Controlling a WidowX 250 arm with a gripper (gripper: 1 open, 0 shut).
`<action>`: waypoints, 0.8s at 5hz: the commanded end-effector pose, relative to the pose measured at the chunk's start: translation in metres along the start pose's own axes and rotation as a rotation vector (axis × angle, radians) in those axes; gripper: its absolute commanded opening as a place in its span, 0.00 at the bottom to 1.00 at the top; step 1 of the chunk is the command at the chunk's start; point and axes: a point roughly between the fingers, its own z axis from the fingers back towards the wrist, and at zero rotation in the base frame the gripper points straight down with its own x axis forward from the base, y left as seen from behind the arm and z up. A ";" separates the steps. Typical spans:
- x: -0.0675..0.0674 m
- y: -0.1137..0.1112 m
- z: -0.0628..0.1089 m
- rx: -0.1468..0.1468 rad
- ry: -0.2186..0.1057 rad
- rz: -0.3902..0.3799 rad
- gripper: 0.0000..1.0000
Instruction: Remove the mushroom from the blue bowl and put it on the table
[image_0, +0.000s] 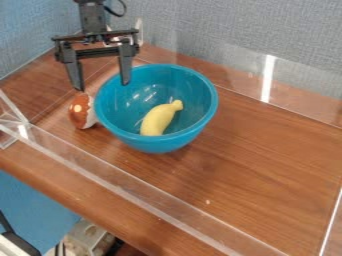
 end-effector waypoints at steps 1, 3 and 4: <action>-0.017 -0.027 0.014 0.032 -0.050 -0.121 1.00; -0.040 -0.054 0.011 0.218 -0.002 -0.444 1.00; -0.037 -0.051 -0.011 0.250 0.008 -0.503 1.00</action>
